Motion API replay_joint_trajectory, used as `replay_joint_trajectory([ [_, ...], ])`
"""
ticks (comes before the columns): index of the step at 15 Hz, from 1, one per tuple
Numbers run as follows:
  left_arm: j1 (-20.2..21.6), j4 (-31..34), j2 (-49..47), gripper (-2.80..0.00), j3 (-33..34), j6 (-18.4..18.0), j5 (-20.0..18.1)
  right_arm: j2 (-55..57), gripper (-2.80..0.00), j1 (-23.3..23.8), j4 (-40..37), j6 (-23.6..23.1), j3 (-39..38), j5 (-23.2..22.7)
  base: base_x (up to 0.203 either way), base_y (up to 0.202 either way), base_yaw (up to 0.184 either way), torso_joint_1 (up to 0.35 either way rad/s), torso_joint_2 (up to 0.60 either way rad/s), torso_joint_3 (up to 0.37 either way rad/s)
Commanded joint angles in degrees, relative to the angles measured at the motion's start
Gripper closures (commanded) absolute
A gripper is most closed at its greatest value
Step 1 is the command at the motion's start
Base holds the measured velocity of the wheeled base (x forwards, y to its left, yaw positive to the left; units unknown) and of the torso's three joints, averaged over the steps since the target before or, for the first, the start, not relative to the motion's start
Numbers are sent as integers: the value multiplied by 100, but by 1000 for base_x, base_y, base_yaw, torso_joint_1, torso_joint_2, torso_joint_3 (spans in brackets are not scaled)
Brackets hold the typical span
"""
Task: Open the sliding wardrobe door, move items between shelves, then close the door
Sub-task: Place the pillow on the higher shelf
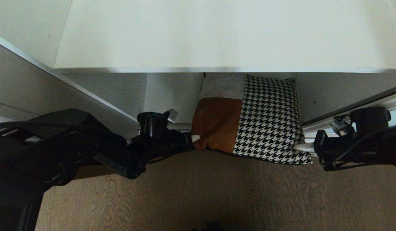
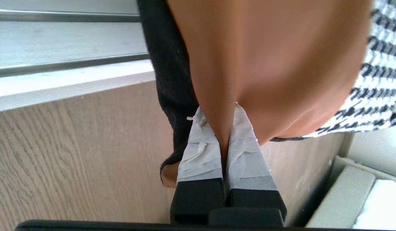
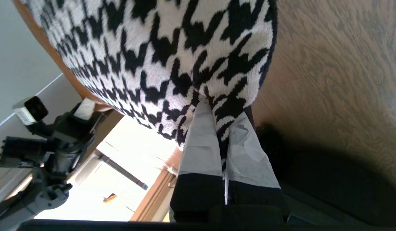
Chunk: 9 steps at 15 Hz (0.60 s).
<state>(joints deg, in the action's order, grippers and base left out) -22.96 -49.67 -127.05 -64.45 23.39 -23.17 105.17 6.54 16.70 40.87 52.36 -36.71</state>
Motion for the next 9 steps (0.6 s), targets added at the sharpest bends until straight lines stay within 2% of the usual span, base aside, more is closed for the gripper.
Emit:
replay_joint_trajectory([
  [1, -82, -126, 409, 0, 321, 11, 114, -360, 0, -133, -4, -136, -196, -37, 0, 0, 0, 0, 0, 0],
  [4, -288, -105, 572, 0, 347, -1, 675, -714, 0, -262, -12, -165, -301, -38, 0, 0, 0, 0, 0, 0],
  [9, -437, -119, 1072, 0, 672, 22, 709, -1197, 0, -488, 0, -175, -588, -30, 0, 0, 0, 0, 0, 0],
])
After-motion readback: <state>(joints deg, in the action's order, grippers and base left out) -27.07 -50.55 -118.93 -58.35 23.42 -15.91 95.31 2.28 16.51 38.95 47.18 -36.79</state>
